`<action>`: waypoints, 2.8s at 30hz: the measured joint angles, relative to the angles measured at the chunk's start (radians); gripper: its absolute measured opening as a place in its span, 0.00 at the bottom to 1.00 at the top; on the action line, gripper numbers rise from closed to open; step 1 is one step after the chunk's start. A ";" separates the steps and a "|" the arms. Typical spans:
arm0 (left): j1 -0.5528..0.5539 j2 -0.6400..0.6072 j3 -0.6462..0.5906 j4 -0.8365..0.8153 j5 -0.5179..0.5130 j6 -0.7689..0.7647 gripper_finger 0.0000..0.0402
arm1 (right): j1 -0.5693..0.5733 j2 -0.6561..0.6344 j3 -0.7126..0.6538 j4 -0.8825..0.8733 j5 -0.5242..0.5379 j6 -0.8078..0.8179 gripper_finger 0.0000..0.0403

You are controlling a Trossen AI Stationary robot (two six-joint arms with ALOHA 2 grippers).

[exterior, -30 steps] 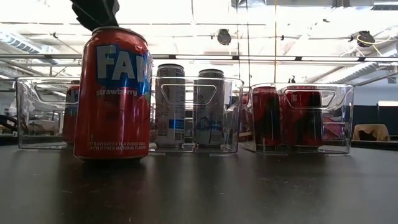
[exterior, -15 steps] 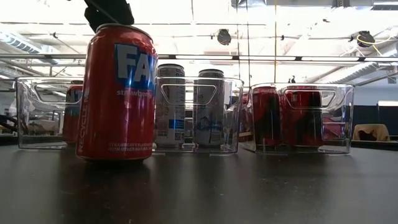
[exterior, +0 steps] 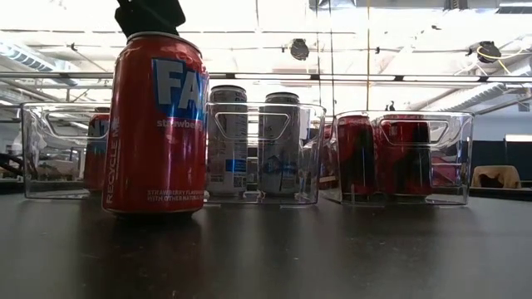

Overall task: Sort soda cans
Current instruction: Put the orange soda can into the left transparent bin

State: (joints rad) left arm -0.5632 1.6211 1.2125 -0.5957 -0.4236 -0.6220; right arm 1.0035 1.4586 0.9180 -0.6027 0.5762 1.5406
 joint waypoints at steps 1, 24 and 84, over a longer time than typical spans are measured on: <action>0.000 0.000 0.000 0.007 0.000 0.000 0.98 | 0.000 0.000 0.000 0.000 0.000 0.000 0.84; -0.002 -0.003 -0.057 0.014 0.043 -0.119 0.98 | 0.000 0.000 0.000 -0.008 0.000 -0.012 0.84; 0.039 0.059 0.016 0.045 0.250 -0.131 0.81 | 0.000 0.000 0.000 -0.018 0.004 -0.026 0.84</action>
State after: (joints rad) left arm -0.5247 1.6797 1.2286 -0.5508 -0.1735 -0.7531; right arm 1.0031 1.4586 0.9184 -0.6209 0.5800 1.5141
